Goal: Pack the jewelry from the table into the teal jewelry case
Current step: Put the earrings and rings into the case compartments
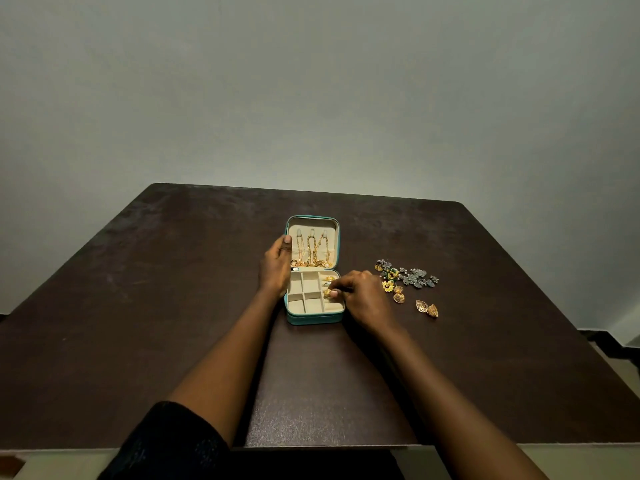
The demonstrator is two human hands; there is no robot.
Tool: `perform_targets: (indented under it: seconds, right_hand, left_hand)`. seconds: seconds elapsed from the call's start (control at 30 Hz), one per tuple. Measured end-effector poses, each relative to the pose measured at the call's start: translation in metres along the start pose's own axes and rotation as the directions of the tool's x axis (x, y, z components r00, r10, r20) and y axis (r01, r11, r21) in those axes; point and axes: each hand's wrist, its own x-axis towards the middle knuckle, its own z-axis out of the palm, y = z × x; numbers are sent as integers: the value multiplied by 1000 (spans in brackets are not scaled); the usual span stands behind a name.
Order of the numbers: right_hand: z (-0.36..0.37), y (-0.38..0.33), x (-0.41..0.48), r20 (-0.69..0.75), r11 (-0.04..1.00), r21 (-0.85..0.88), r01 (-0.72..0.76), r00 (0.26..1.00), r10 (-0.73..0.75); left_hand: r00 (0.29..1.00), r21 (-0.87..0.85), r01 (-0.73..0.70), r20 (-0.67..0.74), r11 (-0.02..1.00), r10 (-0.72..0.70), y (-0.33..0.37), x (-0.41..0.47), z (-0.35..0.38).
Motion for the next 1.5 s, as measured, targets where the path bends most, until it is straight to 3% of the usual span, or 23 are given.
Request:
perform_targets:
  seconds: [0.13, 0.4, 0.73, 1.1, 1.27, 1.5]
  right_hand:
    - [3, 1, -2, -7, 999, -34, 11, 1000, -11]
    - [3, 2, -5, -90, 998, 69, -8, 996, 14]
    - [3, 3, -3, -48, 974, -102, 202, 977, -208]
    - [5, 8, 1, -39, 988, -70, 135, 990, -138]
    - [-7, 14, 7, -171, 987, 157, -29, 984, 56]
    - [-44, 45, 20, -290, 893, 388, -231, 889, 355]
  left_hand:
    - [1000, -6, -2, -6, 1000, 2, -1, 0, 0]
    - [1000, -19, 4, -12, 1000, -5, 0, 1, 0]
    - [1000, -28, -16, -13, 999, 16, 0, 0, 1]
    - [1000, -13, -1, 2, 1000, 1, -3, 2, 0]
    - [1000, -29, 7, 6, 1000, -7, -2, 2, 0]
    - [1000, -18, -7, 19, 1000, 8, -3, 2, -1]
